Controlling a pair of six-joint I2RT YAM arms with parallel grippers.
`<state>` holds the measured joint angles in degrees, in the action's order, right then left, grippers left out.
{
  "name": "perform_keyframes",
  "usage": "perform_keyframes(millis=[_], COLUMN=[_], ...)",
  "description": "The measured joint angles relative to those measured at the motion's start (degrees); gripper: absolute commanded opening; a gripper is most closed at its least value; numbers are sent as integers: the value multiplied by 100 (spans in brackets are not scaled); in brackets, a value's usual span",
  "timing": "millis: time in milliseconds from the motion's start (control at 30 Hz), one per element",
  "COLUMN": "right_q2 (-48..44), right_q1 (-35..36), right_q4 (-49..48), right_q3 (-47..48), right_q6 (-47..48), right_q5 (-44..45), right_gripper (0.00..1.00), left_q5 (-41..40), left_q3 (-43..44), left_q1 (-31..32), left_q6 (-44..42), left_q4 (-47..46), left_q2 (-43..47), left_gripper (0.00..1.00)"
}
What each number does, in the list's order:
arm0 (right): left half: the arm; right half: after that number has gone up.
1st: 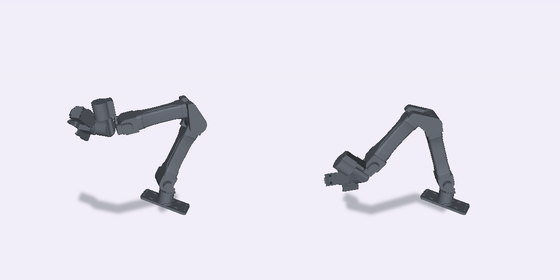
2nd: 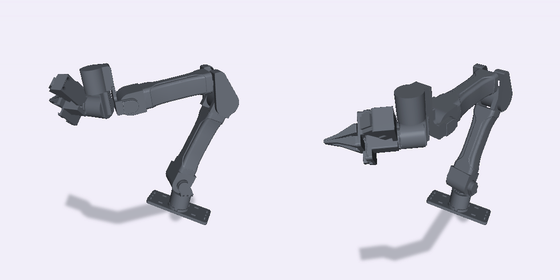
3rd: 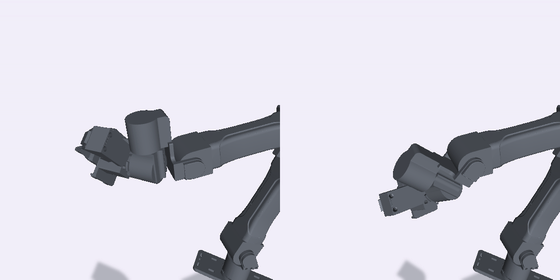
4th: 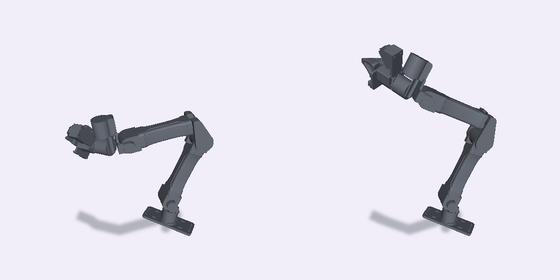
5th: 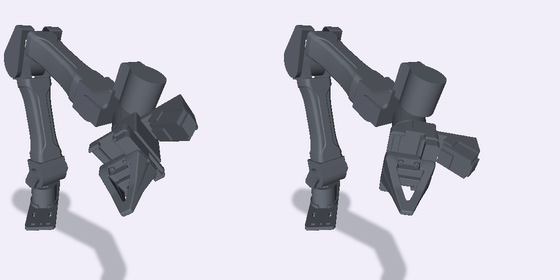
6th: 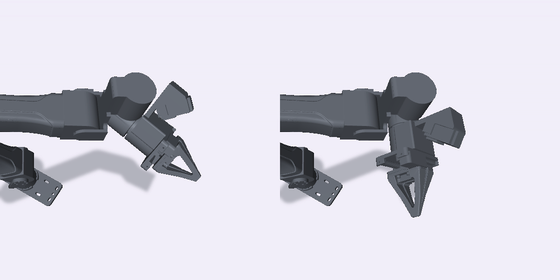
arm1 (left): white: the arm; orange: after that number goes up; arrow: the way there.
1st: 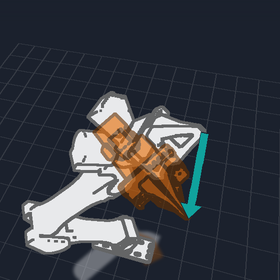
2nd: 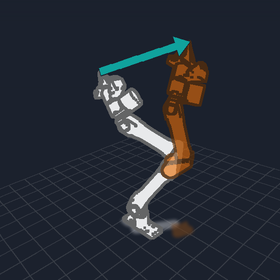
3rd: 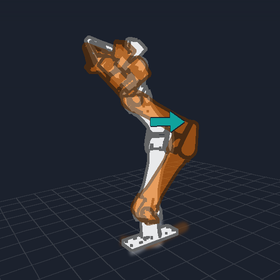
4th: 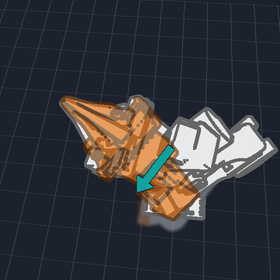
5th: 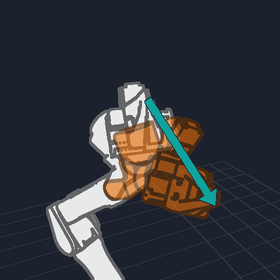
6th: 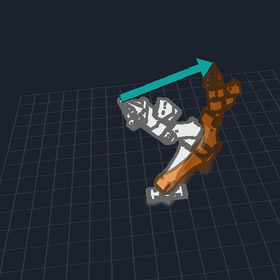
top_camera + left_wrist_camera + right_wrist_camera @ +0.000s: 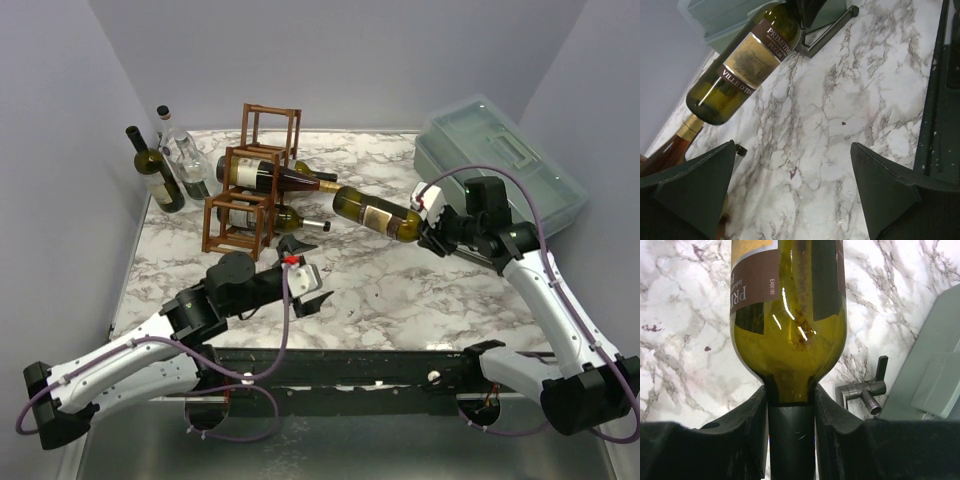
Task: Take the wine bottle off the wine rack
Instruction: Place the wine bottle at the center of the board.
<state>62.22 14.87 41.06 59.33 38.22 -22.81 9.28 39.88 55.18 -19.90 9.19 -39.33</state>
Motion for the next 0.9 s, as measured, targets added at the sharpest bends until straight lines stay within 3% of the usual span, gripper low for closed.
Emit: perform_keyframes(millis=[333, 900], right_q2=[-284, -234], right_q1=[0, 0], right_q4=[1012, 2074], right_q3=[155, 155], right_q6=[378, 850], right_q5=[-293, -876], right_gripper=[0, 0], left_q5=[-813, -896], left_q3=[-116, 463], left_q1=[918, 1032], left_q6=[-1749, -3040], left_q4=[-846, -2052], left_q2=[-997, -3215], left_gripper=[99, 98])
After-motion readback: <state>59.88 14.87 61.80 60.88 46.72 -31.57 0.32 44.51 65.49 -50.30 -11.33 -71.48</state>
